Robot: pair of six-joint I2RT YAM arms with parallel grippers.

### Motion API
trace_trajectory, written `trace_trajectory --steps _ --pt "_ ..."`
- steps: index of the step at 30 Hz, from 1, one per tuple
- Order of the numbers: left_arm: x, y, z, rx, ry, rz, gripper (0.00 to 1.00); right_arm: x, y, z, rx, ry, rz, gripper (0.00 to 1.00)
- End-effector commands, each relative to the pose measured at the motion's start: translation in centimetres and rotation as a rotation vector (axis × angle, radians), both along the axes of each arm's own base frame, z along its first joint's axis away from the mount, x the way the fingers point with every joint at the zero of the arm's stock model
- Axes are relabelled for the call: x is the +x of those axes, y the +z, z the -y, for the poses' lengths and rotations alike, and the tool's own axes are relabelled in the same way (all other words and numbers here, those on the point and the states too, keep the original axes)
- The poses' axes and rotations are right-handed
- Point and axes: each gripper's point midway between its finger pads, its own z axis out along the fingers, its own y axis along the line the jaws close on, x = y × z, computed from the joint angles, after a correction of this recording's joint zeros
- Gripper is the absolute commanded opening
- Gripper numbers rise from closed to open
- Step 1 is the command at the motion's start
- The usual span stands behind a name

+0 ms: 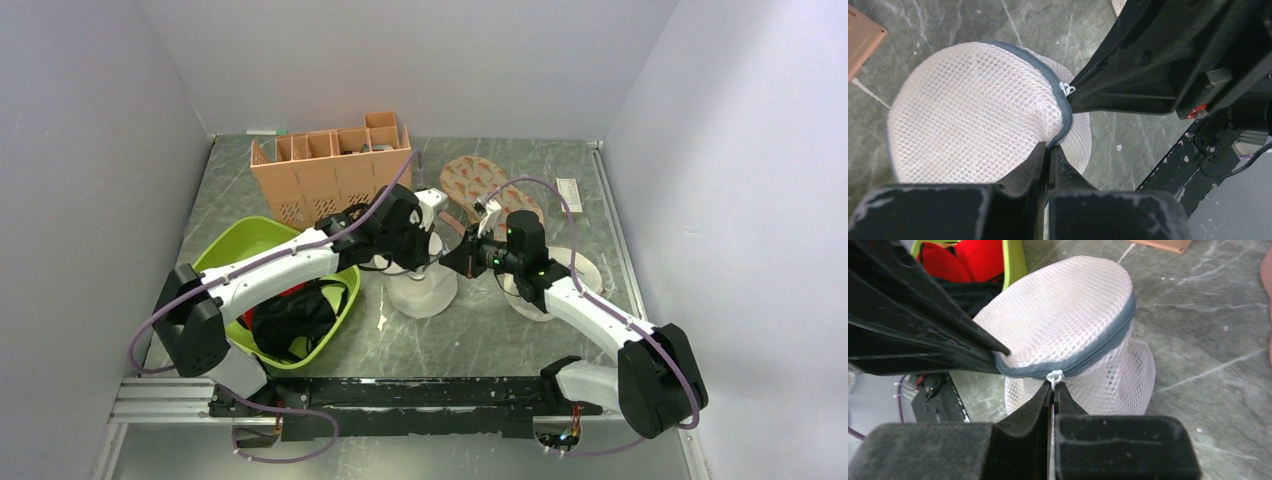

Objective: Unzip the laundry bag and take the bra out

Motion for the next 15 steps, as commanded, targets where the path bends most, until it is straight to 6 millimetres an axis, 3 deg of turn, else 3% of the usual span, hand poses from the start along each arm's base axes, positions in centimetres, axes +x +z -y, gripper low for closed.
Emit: trace_trajectory --steps 1,7,15 --pt "0.6 3.0 -0.8 -0.015 0.003 0.094 0.07 1.1 0.5 0.9 -0.050 -0.068 0.042 0.00" --pt "0.6 4.1 -2.6 -0.007 0.036 0.158 0.07 2.6 -0.2 1.9 -0.048 -0.123 -0.024 0.00" --pt "0.4 3.2 -3.4 0.013 0.063 0.143 0.07 2.7 0.7 1.9 -0.005 -0.105 -0.022 0.00"
